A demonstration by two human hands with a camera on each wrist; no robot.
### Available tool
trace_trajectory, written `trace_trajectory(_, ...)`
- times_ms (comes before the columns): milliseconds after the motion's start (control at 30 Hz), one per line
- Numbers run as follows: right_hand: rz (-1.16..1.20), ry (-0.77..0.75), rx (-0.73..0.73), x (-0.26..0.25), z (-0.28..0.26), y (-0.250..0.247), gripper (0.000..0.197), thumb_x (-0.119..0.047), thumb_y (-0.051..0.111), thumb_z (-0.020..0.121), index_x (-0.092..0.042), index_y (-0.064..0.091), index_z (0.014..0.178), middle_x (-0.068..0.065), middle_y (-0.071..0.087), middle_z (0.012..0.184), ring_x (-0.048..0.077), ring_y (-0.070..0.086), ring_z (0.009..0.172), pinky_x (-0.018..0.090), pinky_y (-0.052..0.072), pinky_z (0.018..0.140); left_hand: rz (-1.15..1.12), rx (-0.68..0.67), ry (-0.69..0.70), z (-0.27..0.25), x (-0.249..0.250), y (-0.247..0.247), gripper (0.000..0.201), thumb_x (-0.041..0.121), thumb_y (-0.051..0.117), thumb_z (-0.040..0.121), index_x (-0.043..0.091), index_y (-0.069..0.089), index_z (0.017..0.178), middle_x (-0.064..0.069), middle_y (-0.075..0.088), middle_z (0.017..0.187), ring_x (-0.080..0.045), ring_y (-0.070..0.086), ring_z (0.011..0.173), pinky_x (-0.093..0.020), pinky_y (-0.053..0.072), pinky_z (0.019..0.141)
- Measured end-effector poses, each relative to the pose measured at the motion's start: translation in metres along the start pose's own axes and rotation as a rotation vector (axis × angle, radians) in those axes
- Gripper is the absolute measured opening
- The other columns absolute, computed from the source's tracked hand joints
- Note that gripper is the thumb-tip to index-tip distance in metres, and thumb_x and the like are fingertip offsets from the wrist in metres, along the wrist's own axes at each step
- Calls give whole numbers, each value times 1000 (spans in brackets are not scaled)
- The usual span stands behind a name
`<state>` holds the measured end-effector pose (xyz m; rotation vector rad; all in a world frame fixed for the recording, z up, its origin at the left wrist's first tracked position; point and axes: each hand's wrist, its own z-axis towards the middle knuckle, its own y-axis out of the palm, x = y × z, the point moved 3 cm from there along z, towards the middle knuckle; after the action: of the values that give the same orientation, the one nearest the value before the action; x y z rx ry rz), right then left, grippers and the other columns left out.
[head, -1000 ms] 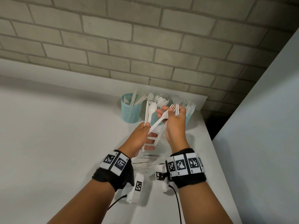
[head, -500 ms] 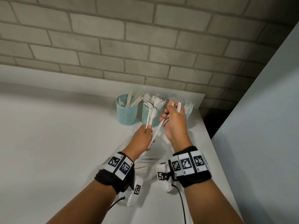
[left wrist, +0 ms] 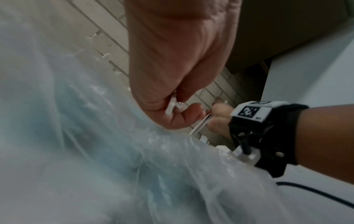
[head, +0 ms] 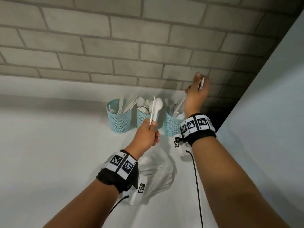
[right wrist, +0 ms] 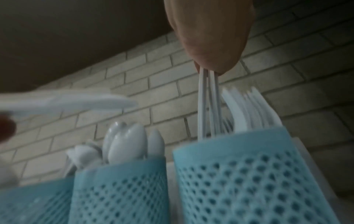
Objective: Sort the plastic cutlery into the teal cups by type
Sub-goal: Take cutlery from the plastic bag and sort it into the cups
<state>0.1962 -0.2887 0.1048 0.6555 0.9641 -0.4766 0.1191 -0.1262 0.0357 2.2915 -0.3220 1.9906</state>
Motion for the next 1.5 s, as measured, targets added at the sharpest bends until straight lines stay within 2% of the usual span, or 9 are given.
trace_trajectory(100,-182,79,-61,26,4,4,27,-50,47,87,-28,51,73,-6,51,68,22,50,71,39,46,71,-40,-15,-6,4,-3,-1,13,23,33,101,14,42,97,0,45,65,-9,41,52,-15,35,46)
trace_trajectory(233,-470,79,-194,40,13,5,30,-15,37,98,3,58,89,20,62,90,30,56,84,28,38,73,-160,-34,-39,9,-8,-5,19,24,33,102,21,47,88,4,35,61,-4,29,44,-13,24,41)
trace_trajectory(400,-922,77,-536,49,7,15,37,1,37,92,-1,55,124,19,53,128,31,52,117,27,38,95,-304,-54,-93,10,-12,-6,23,31,35,101,22,56,98,5,36,57,-2,27,39,-13,21,39)
trace_trajectory(533,-1135,18,-768,47,-1,28,32,1,42,87,7,63,110,23,61,116,36,55,109,34,43,90,-344,-79,-157,5,-12,-11,36,43,31,100,22,61,102,5,40,58,-4,29,44,-14,21,39)
trace_trajectory(733,-735,-258,-547,9,-17,34,25,-10,45,93,-4,66,106,16,63,109,28,57,104,24,39,81,-316,-57,-156,-5,-5,-22,41,43,28,101,20,62,98,3,42,62,-6,31,48,-14,23,39)
trace_trajectory(967,-596,33,-806,-5,-66,51,39,-34,43,98,-13,49,130,12,51,127,20,55,104,27,43,90,-221,86,-97,-12,2,-25,43,43,27,100,18,63,97,3,44,66,-7,34,54,-15,26,43)
trace_trajectory(1133,-398,446,-828,5,-87,57,20,-31,43,99,-14,50,107,2,56,82,14,54,69,27,47,63,-190,152,-89,-15,5,-30,45,42,30,100,13,65,104,2,47,69,-8,34,59,-18,28,50)
trace_trajectory(1333,-185,557,-558,-6,-76,67,23,-11,29,100,-15,47,112,2,45,68,12,46,55,27,42,56,-254,140,-95,-14,6,-34,45,39,31,101,10,65,99,1,50,69,-8,39,57,-17,31,49)
trace_trajectory(1500,66,255,-231,-23,-38,65,36,-2,24,97,-29,46,85,-1,40,66,9,38,49,22,37,47,-303,148,-104,-13,2,-45,38,38,32,101,15,62,96,2,47,67,-8,33,52,-14,26,40)
